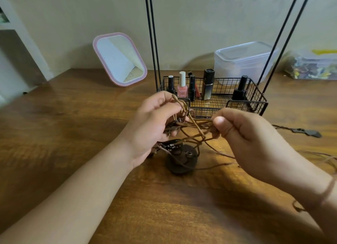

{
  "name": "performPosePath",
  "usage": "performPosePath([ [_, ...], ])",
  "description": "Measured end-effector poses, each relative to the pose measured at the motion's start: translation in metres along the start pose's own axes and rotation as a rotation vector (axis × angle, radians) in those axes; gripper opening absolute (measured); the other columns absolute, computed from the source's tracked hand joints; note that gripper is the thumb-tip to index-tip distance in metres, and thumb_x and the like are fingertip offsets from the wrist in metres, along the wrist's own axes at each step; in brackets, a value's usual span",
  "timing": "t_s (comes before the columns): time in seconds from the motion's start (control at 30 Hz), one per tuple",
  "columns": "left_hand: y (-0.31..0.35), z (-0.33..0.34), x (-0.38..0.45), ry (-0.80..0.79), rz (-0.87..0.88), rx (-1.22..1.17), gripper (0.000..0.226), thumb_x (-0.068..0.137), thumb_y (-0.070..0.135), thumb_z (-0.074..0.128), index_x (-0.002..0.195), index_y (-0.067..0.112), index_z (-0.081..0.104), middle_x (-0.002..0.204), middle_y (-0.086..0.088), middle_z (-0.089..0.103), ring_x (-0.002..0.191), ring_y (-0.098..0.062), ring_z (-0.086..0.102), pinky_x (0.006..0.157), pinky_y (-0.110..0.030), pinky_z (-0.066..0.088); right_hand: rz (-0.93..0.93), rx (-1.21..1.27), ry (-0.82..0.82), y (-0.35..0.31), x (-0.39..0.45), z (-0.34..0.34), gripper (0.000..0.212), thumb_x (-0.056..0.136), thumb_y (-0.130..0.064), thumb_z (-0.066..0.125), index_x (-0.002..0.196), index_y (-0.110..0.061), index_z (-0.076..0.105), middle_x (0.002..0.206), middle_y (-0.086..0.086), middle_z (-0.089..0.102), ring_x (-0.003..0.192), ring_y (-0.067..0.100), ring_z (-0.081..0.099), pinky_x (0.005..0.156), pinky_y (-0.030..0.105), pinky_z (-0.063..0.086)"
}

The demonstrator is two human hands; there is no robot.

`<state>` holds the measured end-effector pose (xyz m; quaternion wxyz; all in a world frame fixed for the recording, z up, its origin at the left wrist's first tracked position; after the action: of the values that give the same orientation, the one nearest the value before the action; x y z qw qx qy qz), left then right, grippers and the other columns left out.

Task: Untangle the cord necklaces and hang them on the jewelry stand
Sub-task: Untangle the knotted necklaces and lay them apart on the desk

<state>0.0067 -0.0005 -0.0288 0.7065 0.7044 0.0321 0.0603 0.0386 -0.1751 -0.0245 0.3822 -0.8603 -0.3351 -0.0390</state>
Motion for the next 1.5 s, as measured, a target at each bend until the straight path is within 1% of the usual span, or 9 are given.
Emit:
performPosePath([
  [0.17, -0.001, 0.003, 0.002, 0.014, 0.080, 0.168, 0.012, 0.098, 0.019, 0.052, 0.091, 0.012, 0.057, 0.085, -0.007, 0.058, 0.081, -0.019, 0.055, 0.051, -0.015, 0.042, 0.127, 0.534, -0.032, 0.003, 0.002, -0.003, 0.034, 0.093, -0.039, 0.039, 0.083, -0.017, 0.064, 0.083, 0.007, 0.073, 0.068, 0.026, 0.056, 0.061, 0.036, 0.041],
  [0.47, -0.005, -0.005, 0.004, 0.063, 0.016, 0.063, 0.010, 0.099, 0.017, 0.050, 0.095, 0.011, 0.057, 0.083, -0.007, 0.057, 0.067, -0.012, 0.053, 0.040, -0.015, 0.030, 0.266, 1.031, -0.034, 0.018, 0.008, -0.011, 0.023, 0.085, -0.028, 0.059, 0.093, -0.009, 0.068, 0.049, -0.001, 0.042, 0.064, 0.024, 0.054, 0.074, 0.037, 0.051],
  [0.6, -0.008, -0.008, 0.006, 0.094, 0.002, 0.096, 0.013, 0.099, 0.020, 0.050, 0.087, 0.018, 0.057, 0.083, -0.004, 0.059, 0.073, -0.013, 0.055, 0.040, -0.015, 0.032, 0.202, 1.126, 0.020, 0.014, 0.009, -0.027, 0.036, 0.070, -0.023, 0.068, 0.104, -0.013, 0.067, 0.051, -0.004, 0.043, 0.061, 0.021, 0.053, 0.062, 0.034, 0.056],
  [0.83, -0.009, -0.003, 0.006, 0.093, 0.049, 0.150, 0.011, 0.097, 0.018, 0.053, 0.087, 0.018, 0.058, 0.083, -0.004, 0.061, 0.078, -0.016, 0.059, 0.047, -0.014, 0.039, -0.084, 0.999, -0.033, 0.011, 0.005, -0.029, 0.051, 0.055, 0.010, 0.067, 0.099, -0.015, 0.069, 0.081, 0.008, 0.037, 0.081, 0.025, 0.046, 0.076, 0.046, 0.058],
  [0.97, -0.008, 0.001, 0.005, 0.102, 0.200, 0.344, 0.015, 0.092, 0.014, 0.059, 0.100, 0.026, 0.055, 0.095, 0.004, 0.061, 0.087, -0.015, 0.060, 0.066, -0.027, 0.048, -0.127, 1.000, -0.051, 0.010, 0.006, -0.026, 0.055, 0.056, 0.010, 0.070, 0.103, -0.018, 0.068, 0.091, 0.004, 0.047, 0.087, 0.023, 0.048, 0.077, 0.046, 0.058],
  [1.07, -0.006, 0.012, -0.003, 0.013, 0.325, 0.438, 0.027, 0.083, 0.019, 0.055, 0.107, 0.032, 0.051, 0.107, 0.013, 0.051, 0.094, -0.004, 0.054, 0.080, -0.018, 0.045, -0.084, 1.053, 0.020, 0.011, 0.007, -0.023, 0.056, 0.051, 0.004, 0.075, 0.101, -0.020, 0.069, 0.093, 0.005, 0.046, 0.084, 0.020, 0.050, 0.075, 0.042, 0.058],
  [1.2, -0.003, 0.024, -0.011, -0.066, 0.569, 0.606, 0.026, 0.086, 0.034, 0.053, 0.106, 0.018, 0.054, 0.104, 0.003, 0.051, 0.102, -0.019, 0.052, 0.089, -0.030, 0.043, -0.049, 1.114, 0.071, 0.011, 0.008, -0.020, 0.054, 0.054, 0.001, 0.073, 0.103, -0.020, 0.068, 0.088, 0.002, 0.047, 0.079, 0.016, 0.055, 0.073, 0.037, 0.058],
  [1.3, 0.002, 0.031, -0.018, -0.084, 0.710, 0.590, 0.026, 0.083, 0.036, 0.057, 0.091, 0.011, 0.055, 0.087, 0.000, 0.052, 0.088, -0.021, 0.051, 0.080, -0.032, 0.043, -0.047, 1.127, 0.066, 0.011, 0.007, -0.017, 0.056, 0.055, 0.001, 0.073, 0.106, -0.019, 0.067, 0.082, -0.001, 0.052, 0.078, 0.016, 0.056, 0.074, 0.037, 0.057],
  [1.5, 0.003, 0.032, -0.019, -0.083, 0.697, 0.593, 0.012, 0.085, 0.025, 0.069, 0.086, 0.012, 0.068, 0.080, 0.006, 0.067, 0.079, -0.012, 0.062, 0.070, -0.023, 0.050, -0.047, 1.165, 0.105, 0.011, 0.008, -0.015, 0.053, 0.054, 0.001, 0.074, 0.103, -0.018, 0.068, 0.084, 0.001, 0.045, 0.078, 0.017, 0.053, 0.074, 0.036, 0.057],
])
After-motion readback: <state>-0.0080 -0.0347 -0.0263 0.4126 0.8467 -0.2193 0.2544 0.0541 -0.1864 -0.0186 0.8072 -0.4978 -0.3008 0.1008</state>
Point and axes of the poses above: each hand's wrist, its own x-axis towards the middle knuckle, its own z-axis out of the palm, y = z × x, the point moved 4 cm from there along x, towards the middle knuckle
